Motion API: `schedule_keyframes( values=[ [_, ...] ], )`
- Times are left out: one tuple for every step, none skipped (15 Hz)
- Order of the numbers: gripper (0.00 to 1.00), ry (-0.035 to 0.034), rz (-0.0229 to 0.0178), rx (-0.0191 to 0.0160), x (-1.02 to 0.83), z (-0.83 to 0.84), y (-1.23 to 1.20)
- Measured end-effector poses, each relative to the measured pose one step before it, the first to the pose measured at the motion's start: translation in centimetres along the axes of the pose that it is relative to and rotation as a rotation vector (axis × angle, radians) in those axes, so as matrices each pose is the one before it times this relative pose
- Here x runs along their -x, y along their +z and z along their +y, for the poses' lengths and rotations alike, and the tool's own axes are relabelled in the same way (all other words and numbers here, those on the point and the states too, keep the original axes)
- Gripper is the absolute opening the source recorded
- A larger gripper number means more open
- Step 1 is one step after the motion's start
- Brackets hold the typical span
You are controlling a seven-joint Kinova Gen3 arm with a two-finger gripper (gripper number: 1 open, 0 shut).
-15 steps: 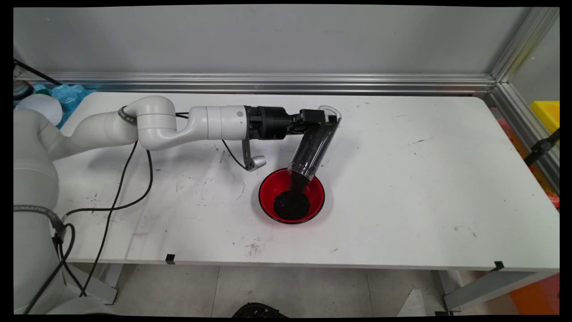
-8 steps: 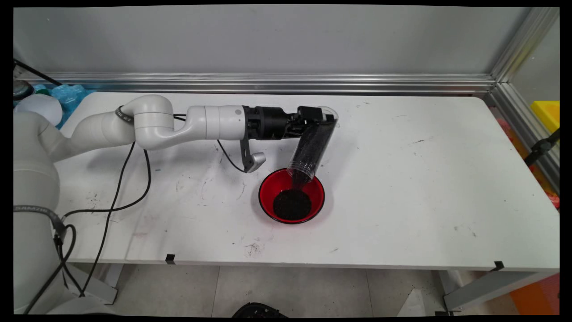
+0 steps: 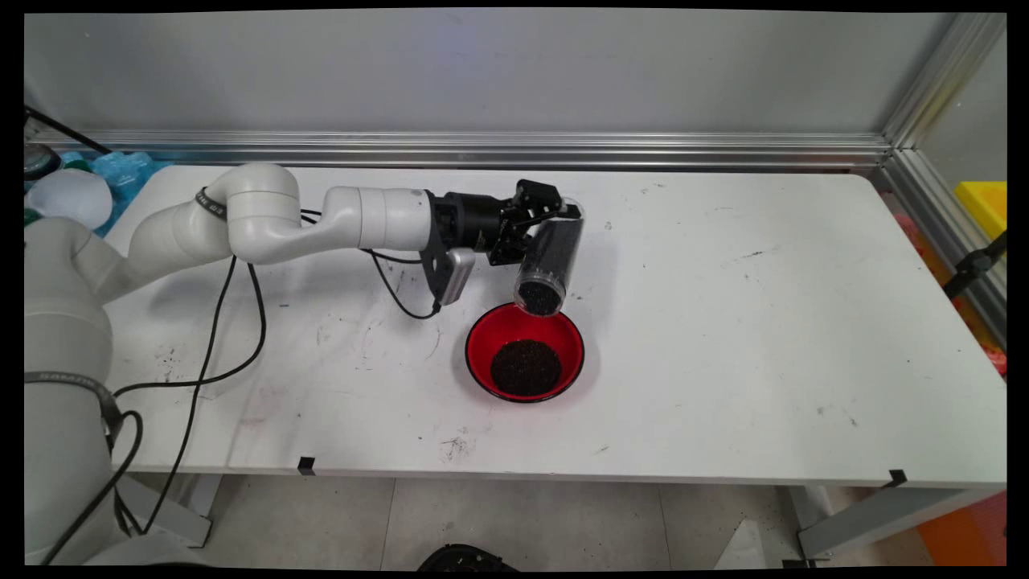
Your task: Pour the black seasoning powder in the red bowl
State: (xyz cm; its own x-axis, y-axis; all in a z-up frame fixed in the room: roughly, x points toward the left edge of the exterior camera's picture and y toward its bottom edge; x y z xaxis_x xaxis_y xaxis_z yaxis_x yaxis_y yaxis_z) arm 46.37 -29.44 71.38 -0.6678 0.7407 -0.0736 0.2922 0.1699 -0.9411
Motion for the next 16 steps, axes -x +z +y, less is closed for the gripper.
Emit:
schedule_keyframes(
  values=[
    [0.0, -0.05848, -0.00219, 0.01405, 0.089, -0.009, -0.149],
    [0.0, -0.05004, -0.00137, 0.01242, 0.077, -0.027, -0.126],
    [0.0, -0.05839, -0.00166, 0.01346, 0.064, -0.071, -0.194],
    [0.0, -0.04927, -0.00003, 0.01238, 0.037, -0.083, -0.18],
    [0.0, -0.0539, 0.00038, 0.01307, 0.038, -0.149, -0.224],
    [0.0, -0.05177, 0.00182, 0.01184, 0.0, -0.219, -0.245],
    [0.0, -0.04405, 0.00097, 0.01084, 0.003, -0.197, -0.235],
    [0.0, -0.04997, 0.00062, 0.01082, -0.016, -0.283, -0.325],
    [0.0, -0.04918, -0.00038, 0.01064, -0.008, -0.366, -0.313],
    [0.0, -0.05033, -0.00157, 0.01081, 0.008, -0.373, -0.353],
    [0.0, -0.0434, -0.00153, 0.00903, -0.002, -0.323, -0.329],
    [0.0, -0.04974, -0.00204, 0.01192, -0.022, -0.398, -0.367],
    [0.0, -0.05348, -0.00284, 0.01343, -0.034, -0.41, -0.387],
    [0.0, -0.0457, -0.00205, 0.01098, -0.053, -0.354, -0.338],
    [0.0, -0.05807, -0.00147, 0.01325, -0.062, -0.445, -0.408],
    [0.0, -0.04999, -0.00152, 0.01145, -0.033, -0.345, -0.311]
  ],
)
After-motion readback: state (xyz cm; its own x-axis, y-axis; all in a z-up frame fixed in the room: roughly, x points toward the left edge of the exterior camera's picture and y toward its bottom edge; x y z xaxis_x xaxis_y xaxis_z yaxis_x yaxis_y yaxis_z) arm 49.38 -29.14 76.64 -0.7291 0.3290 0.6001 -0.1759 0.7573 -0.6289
